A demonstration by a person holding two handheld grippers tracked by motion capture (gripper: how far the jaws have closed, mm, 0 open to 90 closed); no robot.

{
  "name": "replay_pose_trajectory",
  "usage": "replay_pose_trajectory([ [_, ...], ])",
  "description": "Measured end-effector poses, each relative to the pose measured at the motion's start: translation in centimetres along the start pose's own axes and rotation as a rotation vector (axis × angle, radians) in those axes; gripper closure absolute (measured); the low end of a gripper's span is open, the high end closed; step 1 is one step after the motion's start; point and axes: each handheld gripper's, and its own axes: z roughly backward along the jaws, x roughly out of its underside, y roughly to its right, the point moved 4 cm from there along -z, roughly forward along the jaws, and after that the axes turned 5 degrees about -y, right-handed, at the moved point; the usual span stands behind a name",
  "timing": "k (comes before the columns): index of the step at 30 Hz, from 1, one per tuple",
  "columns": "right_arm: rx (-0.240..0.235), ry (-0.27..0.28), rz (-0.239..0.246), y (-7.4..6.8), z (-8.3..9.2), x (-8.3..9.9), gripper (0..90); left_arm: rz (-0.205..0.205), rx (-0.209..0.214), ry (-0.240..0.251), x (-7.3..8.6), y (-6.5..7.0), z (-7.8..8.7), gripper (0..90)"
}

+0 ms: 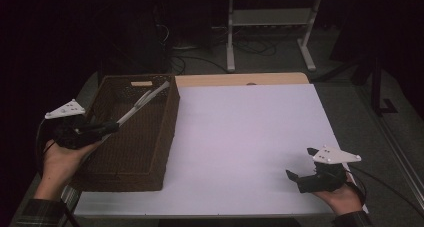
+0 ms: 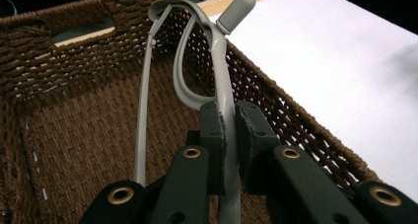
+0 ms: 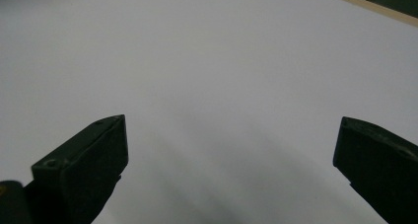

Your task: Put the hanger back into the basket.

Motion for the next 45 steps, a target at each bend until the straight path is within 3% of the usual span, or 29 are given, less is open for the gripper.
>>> replay_pose_trajectory([
  [10,0.002,-0.001,0.0,0.0,0.0,0.0,0.0,-0.029,-0.008,-0.047,0.2,-0.1,-0.6,82.4],
  [18,0.002,0.0,0.001,0.1,0.0,0.0,0.0,-0.028,-0.004,-0.078,0.6,-1.4,-1.3,82.3],
  [26,0.007,-0.002,-0.005,0.1,0.1,0.1,0.0,-0.008,0.02,-0.103,1.7,-2.6,-2.0,82.2],
  [31,0.006,-0.003,-0.003,0.1,0.0,0.1,0.0,0.009,0.038,-0.093,2.2,-3.0,-2.0,82.1],
  [41,0.006,-0.004,-0.001,0.0,0.0,0.0,0.0,0.031,0.041,-0.129,2.9,-3.3,-2.2,80.8],
  [45,0.006,-0.003,-0.002,0.1,0.0,0.0,0.0,0.036,0.033,-0.112,2.9,-3.4,-2.1,80.4],
])
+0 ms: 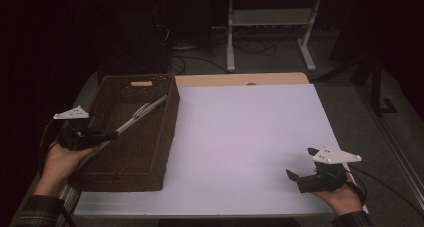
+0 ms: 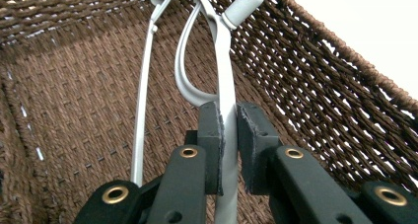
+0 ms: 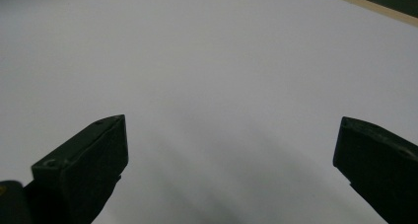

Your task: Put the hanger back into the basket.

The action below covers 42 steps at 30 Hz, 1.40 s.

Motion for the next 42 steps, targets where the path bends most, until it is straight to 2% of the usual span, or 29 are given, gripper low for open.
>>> replay_pose_trajectory([
  [10,-0.001,0.002,0.001,0.0,0.0,0.0,0.0,-0.005,0.015,0.034,-0.3,0.3,0.5,78.2],
  [14,-0.002,0.0,0.001,0.0,0.0,0.0,0.0,-0.025,0.025,0.05,-0.7,1.1,0.4,68.1],
  [21,-0.004,0.003,0.002,-0.1,0.0,-0.1,0.0,-0.062,0.018,0.078,-1.9,2.7,0.1,46.3],
  [24,-0.012,0.007,0.005,-0.3,0.0,-0.3,0.0,-0.086,0.013,0.087,-2.6,3.7,-0.2,36.1],
  [29,-0.015,0.013,0.011,-0.4,0.0,-0.5,0.0,-0.118,0.021,0.099,-4.1,5.7,-1.1,25.8],
  [35,-0.022,0.017,0.017,-0.6,0.0,-0.7,0.0,-0.165,0.034,0.114,-5.7,8.3,-2.4,19.6],
  [42,-0.028,0.021,0.013,-0.5,0.1,-0.7,0.0,-0.201,0.06,0.125,-7.6,11.6,-4.0,13.2],
])
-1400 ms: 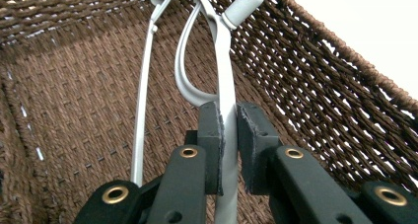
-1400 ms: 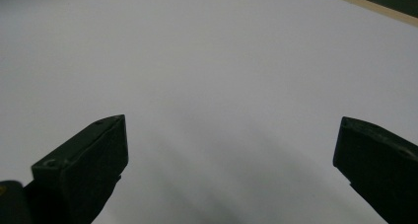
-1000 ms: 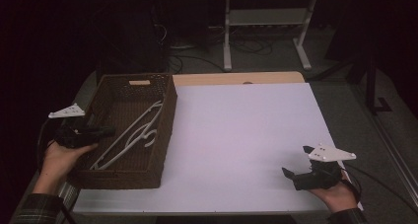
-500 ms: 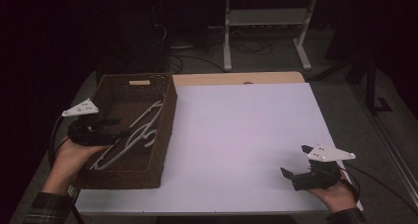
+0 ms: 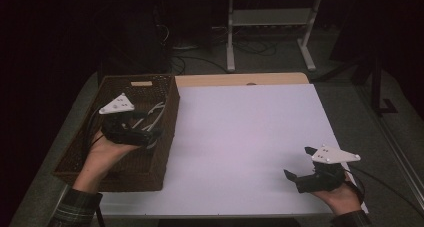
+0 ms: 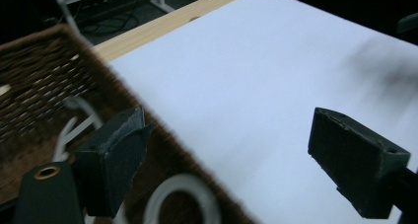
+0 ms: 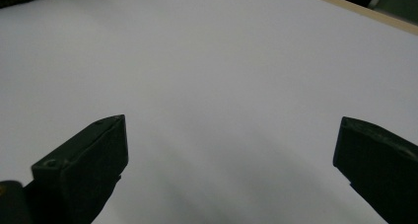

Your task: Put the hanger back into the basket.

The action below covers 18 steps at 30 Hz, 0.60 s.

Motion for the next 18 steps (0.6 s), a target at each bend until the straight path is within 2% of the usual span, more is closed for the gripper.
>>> replay_pose_trajectory([
  [5,-0.004,-0.001,0.005,-0.1,-0.1,0.0,0.0,-0.038,0.015,-0.014,-0.9,1.9,-1.8,11.9],
  [10,-0.004,0.001,0.002,0.0,-0.1,0.0,0.0,-0.045,0.046,0.008,-1.8,3.5,-3.4,11.0],
  [14,-0.006,0.002,0.005,0.0,-0.1,0.0,0.0,-0.064,0.052,0.005,-2.3,4.7,-4.6,8.6],
  [18,-0.006,0.002,0.006,0.1,0.0,0.0,0.0,-0.073,0.078,0.009,-2.6,6.0,-5.9,7.3],
])
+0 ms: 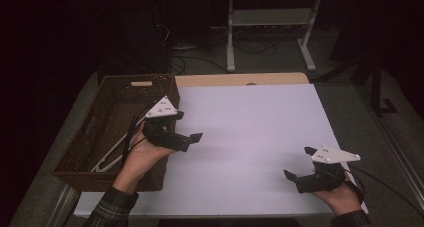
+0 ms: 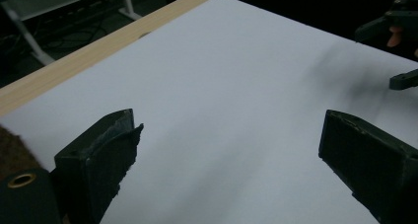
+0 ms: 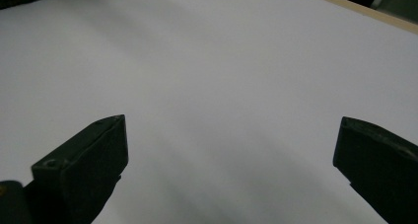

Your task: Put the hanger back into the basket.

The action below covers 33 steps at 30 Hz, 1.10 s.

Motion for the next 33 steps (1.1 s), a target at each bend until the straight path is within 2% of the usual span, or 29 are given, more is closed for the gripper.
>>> replay_pose_trajectory([
  [10,-0.004,0.0,-0.003,0.0,0.1,0.0,0.0,-0.021,0.049,-0.014,0.3,2.9,-3.3,6.5],
  [13,-0.005,0.001,-0.001,-0.1,0.1,0.0,0.0,-0.026,0.064,-0.033,0.9,3.5,-4.3,6.5],
  [20,-0.007,0.001,0.002,0.0,0.1,0.1,0.0,-0.048,0.072,-0.035,3.2,4.9,-6.2,6.0],
  [22,-0.009,-0.002,0.003,0.0,0.0,0.2,0.0,-0.071,0.062,-0.032,3.9,5.1,-6.4,6.0],
  [26,-0.013,-0.005,-0.001,0.0,-0.1,0.3,0.0,-0.073,0.049,-0.008,5.3,4.9,-6.7,5.9],
  [27,-0.014,-0.006,-0.002,0.1,-0.1,0.4,0.0,-0.084,0.042,-0.01,5.6,4.7,-6.8,5.9],
  [33,-0.022,-0.006,-0.016,0.3,-0.2,0.7,0.0,-0.053,0.038,-0.023,7.0,3.8,-6.7,5.9],
])
